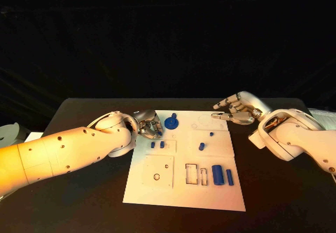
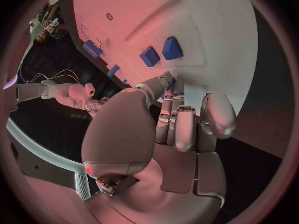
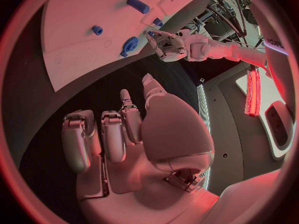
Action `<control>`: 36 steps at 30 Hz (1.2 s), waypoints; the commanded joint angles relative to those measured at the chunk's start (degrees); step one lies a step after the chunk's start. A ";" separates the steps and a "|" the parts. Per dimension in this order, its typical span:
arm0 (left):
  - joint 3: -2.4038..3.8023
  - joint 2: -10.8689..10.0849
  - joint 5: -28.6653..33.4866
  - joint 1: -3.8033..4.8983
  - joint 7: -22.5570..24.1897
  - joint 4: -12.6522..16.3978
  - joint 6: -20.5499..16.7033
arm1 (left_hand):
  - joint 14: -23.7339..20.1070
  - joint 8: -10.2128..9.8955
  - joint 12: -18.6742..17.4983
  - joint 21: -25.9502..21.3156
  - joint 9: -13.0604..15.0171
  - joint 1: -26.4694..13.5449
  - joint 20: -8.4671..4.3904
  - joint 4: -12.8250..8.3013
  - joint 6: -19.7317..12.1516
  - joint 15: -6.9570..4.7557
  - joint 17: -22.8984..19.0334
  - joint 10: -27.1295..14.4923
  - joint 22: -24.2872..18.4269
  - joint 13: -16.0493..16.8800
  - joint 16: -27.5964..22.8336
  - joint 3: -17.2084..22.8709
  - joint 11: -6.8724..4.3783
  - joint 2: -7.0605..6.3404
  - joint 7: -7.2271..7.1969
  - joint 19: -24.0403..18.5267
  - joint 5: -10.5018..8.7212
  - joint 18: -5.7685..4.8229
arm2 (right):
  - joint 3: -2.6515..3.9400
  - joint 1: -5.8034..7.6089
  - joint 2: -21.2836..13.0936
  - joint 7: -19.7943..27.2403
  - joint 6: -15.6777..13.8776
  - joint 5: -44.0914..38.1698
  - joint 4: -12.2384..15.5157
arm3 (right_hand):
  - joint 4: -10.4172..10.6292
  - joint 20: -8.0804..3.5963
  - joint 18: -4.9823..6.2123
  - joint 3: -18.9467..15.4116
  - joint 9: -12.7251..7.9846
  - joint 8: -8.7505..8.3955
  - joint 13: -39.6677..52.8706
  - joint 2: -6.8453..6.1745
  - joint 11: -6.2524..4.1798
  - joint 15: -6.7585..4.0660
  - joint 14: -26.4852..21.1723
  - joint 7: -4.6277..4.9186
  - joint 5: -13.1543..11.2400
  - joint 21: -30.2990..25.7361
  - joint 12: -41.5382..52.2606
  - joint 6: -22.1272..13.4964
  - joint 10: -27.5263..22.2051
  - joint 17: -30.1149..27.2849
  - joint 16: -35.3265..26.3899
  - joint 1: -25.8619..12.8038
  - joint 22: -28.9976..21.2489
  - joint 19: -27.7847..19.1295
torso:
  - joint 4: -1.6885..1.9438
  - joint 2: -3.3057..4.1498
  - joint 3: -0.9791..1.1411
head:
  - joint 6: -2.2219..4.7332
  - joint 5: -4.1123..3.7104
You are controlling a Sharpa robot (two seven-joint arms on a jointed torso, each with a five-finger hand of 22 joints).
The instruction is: Assemble the parts on the task board
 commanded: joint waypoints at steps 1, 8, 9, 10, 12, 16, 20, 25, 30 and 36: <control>-0.04 0.10 -0.46 -0.07 0.08 -0.04 1.53 | 2.68 -0.25 -0.15 0.29 0.05 -0.64 0.34 -0.28 0.57 0.33 0.06 0.52 0.06 0.05 0.22 0.12 -0.09 -0.03 -0.08 0.88 -0.07 -0.66 | 0.01 -0.03 0.03 0.42 0.72 -0.07 0.03 | 0.05 0.05 -0.38 -0.33 0.06 0.10 6.68 0.30 -0.03 0.22 5.08 -0.15 0.30 0.24 0.05 0.31 -0.46 11.73 -0.17 0.16 15.07 6.00 | 0.02 -0.02 0.01 | 0.01 0.05; -0.04 0.17 -0.55 -0.07 -0.21 -0.04 1.84 | 2.68 -0.25 -0.16 0.29 0.05 -0.65 0.33 -0.29 0.59 0.33 0.08 0.54 0.07 0.06 0.22 0.12 -0.10 -0.03 -0.08 0.88 -0.07 -0.66 | 0.01 -0.03 0.06 0.40 0.76 -0.06 0.03 | 0.05 0.05 -0.38 -0.33 0.06 0.10 6.68 0.30 -0.03 0.22 5.08 -0.15 0.30 0.24 0.05 0.31 -0.46 11.73 -0.17 0.16 15.07 6.00 | -0.02 0.02 -0.01 | 0.04 0.06; -0.04 0.18 -0.56 -0.07 -0.25 -0.05 1.87 | 2.68 -0.25 -0.16 0.29 0.05 -0.65 0.33 -0.29 0.59 0.33 0.08 0.54 0.07 0.06 0.22 0.12 -0.10 -0.03 -0.08 0.88 -0.07 -0.66 | 0.01 -0.03 0.05 0.40 0.76 -0.06 0.03 | 0.05 0.05 -0.38 -0.33 0.06 0.10 6.68 0.30 -0.03 0.22 5.08 -0.15 0.30 0.24 0.05 0.31 -0.46 11.73 -0.17 0.16 15.07 6.00 | -0.02 0.01 -0.01 | 0.04 0.06; -0.04 0.19 -0.56 -0.07 -0.30 -0.06 1.93 | 2.67 -0.28 -0.21 0.30 0.04 -0.68 0.33 -0.30 0.61 0.32 0.08 0.57 0.09 0.06 0.23 0.10 -0.10 -0.04 -0.09 0.87 -0.07 -0.66 | 0.01 -0.03 0.05 0.40 0.77 -0.06 0.04 | 0.05 0.05 -0.38 -0.33 0.06 0.10 6.68 0.30 -0.03 0.22 5.08 -0.15 0.30 0.24 0.05 0.31 -0.46 11.73 -0.17 0.16 15.07 6.00 | 0.00 0.00 0.00 | 0.05 0.07; -0.04 0.21 -0.58 -0.07 -0.49 -0.08 2.15 | 2.66 -0.47 -0.47 0.32 -0.04 -0.83 0.33 -0.35 0.52 0.33 0.05 0.54 0.14 0.05 0.26 0.04 -0.06 -0.11 -0.04 0.87 -0.07 -0.67 | 0.01 -0.03 0.04 0.40 0.75 -0.06 0.04 | 0.05 0.05 -0.38 -0.33 0.06 0.10 6.68 0.30 -0.03 0.22 5.08 -0.15 0.30 0.24 0.05 0.31 -0.46 11.73 -0.17 0.16 15.07 6.00 | 0.00 -0.01 0.01 | 0.06 0.07; -0.04 0.24 -0.59 -0.07 -1.06 -0.14 2.65 | 2.56 -1.95 -1.78 0.21 -0.75 -1.72 0.55 -0.23 -1.30 0.82 -0.29 -0.56 0.13 -0.22 0.19 -0.15 0.57 -0.67 0.77 0.80 -0.03 -0.72 | 0.01 -0.03 0.05 0.39 0.74 -0.06 0.05 | 0.05 0.05 -0.38 -0.33 0.06 0.10 6.68 0.30 -0.03 0.22 5.08 -0.15 0.30 0.24 0.05 0.31 -0.46 11.73 -0.17 0.16 15.07 6.00 | 0.02 0.00 0.01 | 0.02 0.05; -0.04 0.24 -0.59 -0.07 -1.58 -0.26 2.92 | 2.39 -3.43 -2.97 -0.04 -1.60 -2.58 1.01 -0.07 -3.07 1.40 -0.89 -1.45 -0.01 -0.50 0.00 -0.34 1.36 -1.42 1.60 0.69 -0.06 -0.75 | 0.01 -0.03 0.01 0.38 0.71 -0.06 0.09 | 0.05 0.05 -0.38 -0.33 0.06 0.10 6.68 0.30 -0.03 0.22 5.08 -0.15 0.30 0.24 0.05 0.31 -0.46 11.73 -0.17 0.16 15.07 6.00 | 0.05 -0.04 0.00 | 0.00 0.08; -0.05 0.23 -0.60 -0.07 -1.80 -0.30 2.95 | 2.31 -3.84 -3.45 -0.13 -1.90 -2.82 1.19 -0.05 -3.50 1.60 -1.17 -1.78 -0.05 -0.61 -0.09 -0.41 1.59 -1.68 1.79 0.65 -0.07 -0.74 | 0.01 -0.03 -0.02 0.35 0.71 -0.06 0.11 | 0.05 0.05 -0.38 -0.33 0.06 0.10 6.68 0.30 -0.03 0.22 5.08 -0.15 0.30 0.24 0.05 0.31 -0.46 11.73 -0.17 0.16 15.07 6.00 | 0.00 -0.01 -0.01 | 0.04 0.15; -0.05 0.24 -0.60 -0.07 -1.83 -0.32 2.97 | 2.30 -3.90 -3.56 -0.16 -1.97 -2.86 1.24 -0.05 -3.58 1.63 -1.22 -1.85 -0.07 -0.63 -0.09 -0.42 1.63 -1.73 1.80 0.64 -0.06 -0.73 | 0.01 -0.03 -0.02 0.33 0.73 -0.06 0.11 | 0.05 0.05 -0.38 -0.33 0.06 0.10 6.68 0.30 -0.03 0.22 5.08 -0.15 0.30 0.24 0.05 0.31 -0.46 11.73 -0.17 0.16 15.07 6.00 | -0.01 0.00 -0.02 | 0.01 0.16; -0.05 0.17 -0.60 -0.07 -1.99 -0.41 3.02 | 2.24 -3.98 -3.80 -0.22 -2.09 -2.97 1.32 -0.01 -3.67 1.70 -1.45 -2.01 -0.10 -0.68 -0.18 -0.42 1.71 -1.76 1.90 0.61 -0.06 -0.71 | 0.01 -0.03 -0.05 0.26 0.78 -0.07 0.10 | 0.05 0.05 -0.38 -0.33 0.06 0.10 6.68 0.30 -0.03 0.22 5.08 -0.15 0.30 0.24 0.05 0.31 -0.46 11.73 -0.17 0.16 15.07 6.00 | 0.01 -0.02 -0.01 | -0.01 0.13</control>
